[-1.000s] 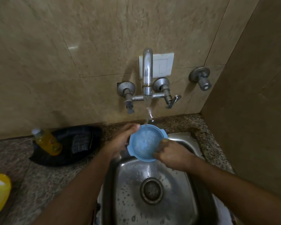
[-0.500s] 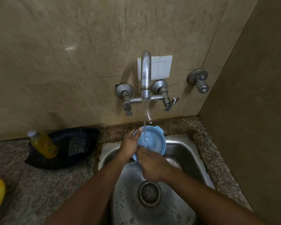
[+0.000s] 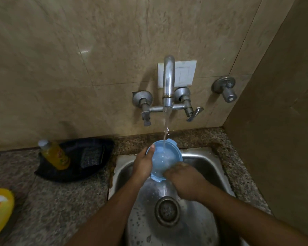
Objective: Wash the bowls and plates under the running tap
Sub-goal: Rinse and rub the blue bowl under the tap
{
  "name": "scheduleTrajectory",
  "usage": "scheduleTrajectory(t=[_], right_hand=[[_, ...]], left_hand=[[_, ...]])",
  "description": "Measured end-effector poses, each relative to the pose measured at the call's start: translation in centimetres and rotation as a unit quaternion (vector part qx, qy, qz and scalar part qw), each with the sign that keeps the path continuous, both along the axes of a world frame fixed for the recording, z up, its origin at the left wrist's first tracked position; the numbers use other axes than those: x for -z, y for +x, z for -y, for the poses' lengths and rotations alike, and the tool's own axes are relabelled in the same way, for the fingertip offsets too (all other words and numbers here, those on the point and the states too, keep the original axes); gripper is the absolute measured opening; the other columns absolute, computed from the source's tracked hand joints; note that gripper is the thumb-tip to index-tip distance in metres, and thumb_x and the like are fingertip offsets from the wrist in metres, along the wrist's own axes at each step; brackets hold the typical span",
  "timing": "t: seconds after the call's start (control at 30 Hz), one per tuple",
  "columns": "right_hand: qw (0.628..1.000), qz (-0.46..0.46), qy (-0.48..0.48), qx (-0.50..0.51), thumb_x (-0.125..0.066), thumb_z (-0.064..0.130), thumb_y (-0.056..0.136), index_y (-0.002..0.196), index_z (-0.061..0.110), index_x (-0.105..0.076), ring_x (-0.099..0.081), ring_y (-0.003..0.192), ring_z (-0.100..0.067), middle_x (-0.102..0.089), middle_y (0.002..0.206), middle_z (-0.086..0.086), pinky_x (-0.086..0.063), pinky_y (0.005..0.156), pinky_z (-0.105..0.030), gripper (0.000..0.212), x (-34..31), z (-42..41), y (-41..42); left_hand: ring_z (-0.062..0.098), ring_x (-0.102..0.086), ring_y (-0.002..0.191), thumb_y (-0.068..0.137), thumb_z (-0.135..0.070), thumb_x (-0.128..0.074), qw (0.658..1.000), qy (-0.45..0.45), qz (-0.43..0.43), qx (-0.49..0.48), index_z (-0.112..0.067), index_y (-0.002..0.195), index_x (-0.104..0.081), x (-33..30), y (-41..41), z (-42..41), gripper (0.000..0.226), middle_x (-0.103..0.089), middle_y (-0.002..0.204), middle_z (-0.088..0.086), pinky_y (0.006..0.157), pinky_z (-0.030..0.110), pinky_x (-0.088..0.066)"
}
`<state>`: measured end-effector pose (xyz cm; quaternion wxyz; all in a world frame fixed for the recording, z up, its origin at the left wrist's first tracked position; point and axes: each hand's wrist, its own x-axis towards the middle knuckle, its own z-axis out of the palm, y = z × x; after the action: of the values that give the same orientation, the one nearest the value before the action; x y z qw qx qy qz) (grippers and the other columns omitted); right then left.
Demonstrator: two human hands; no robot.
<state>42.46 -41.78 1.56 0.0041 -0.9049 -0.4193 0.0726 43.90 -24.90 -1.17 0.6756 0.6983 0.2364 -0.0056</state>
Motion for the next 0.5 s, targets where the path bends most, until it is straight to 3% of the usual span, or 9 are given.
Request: scheduleTrajectory(t=[0.1,0.2,0.3,0.4,0.47,0.5], right_hand=[[0.992,-0.12,0.037,0.029,-0.058,0.017,0.088,0.117,0.01,-0.061,-0.064,0.101,-0.028,-0.065,0.114,-0.01,-0.052,0.086,-0.036,0.03,-0.8,-3.1,-1.3],[0.946,-0.288,0.113,0.095,-0.052,0.01,0.089,0.115,0.007,-0.064,-0.062,0.105,-0.025,-0.066,0.117,-0.011,-0.05,0.094,-0.037,0.029,0.3,-3.3,-0.7],[0.904,-0.313,0.162,0.242,-0.044,0.011,0.097,0.115,0.005,-0.064,-0.062,0.107,-0.026,-0.066,0.116,-0.014,-0.046,0.098,-0.039,0.028,1.1,-3.4,2.5],[0.801,-0.331,0.284,0.41,-0.047,0.021,0.097,0.102,0.005,-0.067,-0.067,0.091,-0.025,-0.071,0.096,-0.013,-0.053,0.087,-0.043,0.025,1.8,-5.5,3.6],[0.723,-0.416,0.34,0.433,-0.043,0.023,0.1,0.107,0.004,-0.064,-0.067,0.087,-0.023,-0.071,0.095,-0.013,-0.056,0.084,-0.04,0.029,1.8,-6.4,2.9],[0.72,-0.452,0.322,0.416,-0.04,0.019,0.102,0.109,0.002,-0.064,-0.065,0.087,-0.022,-0.069,0.095,-0.014,-0.056,0.083,-0.037,0.03,1.6,-6.3,2.6]], left_hand=[[0.018,-0.069,0.096,0.09,-0.055,-0.056,1.0,0.009,-0.019,0.013,-0.025,0.102,-0.073,0.1,0.0,0.3,0.036,-0.074,0.096,-0.002,0.092,0.039,-0.054],[0.02,-0.068,0.098,0.094,-0.044,-0.057,0.999,0.017,-0.034,0.026,-0.025,0.095,-0.072,0.0,-0.1,-0.1,0.024,-0.073,0.093,-0.002,0.092,0.037,-0.051],[0.019,-0.068,0.098,0.095,-0.048,-0.052,0.996,0.008,-0.058,0.066,-0.026,0.099,-0.071,0.3,-0.9,0.9,0.03,-0.074,0.097,-0.002,0.096,0.042,-0.051],[0.017,-0.068,0.095,0.1,-0.044,-0.045,0.996,-0.026,-0.07,0.057,-0.026,0.1,-0.07,-0.4,-1.0,1.8,0.031,-0.074,0.096,0.001,0.085,0.034,-0.053],[0.019,-0.069,0.097,0.099,-0.041,-0.048,0.996,-0.022,-0.059,0.059,-0.021,0.095,-0.072,-0.7,-0.6,1.4,0.032,-0.075,0.097,0.006,0.089,0.034,-0.053],[0.02,-0.069,0.097,0.098,-0.042,-0.05,0.996,-0.022,-0.053,0.064,-0.019,0.095,-0.073,-0.9,-0.7,1.2,0.032,-0.075,0.098,0.007,0.091,0.036,-0.053]])
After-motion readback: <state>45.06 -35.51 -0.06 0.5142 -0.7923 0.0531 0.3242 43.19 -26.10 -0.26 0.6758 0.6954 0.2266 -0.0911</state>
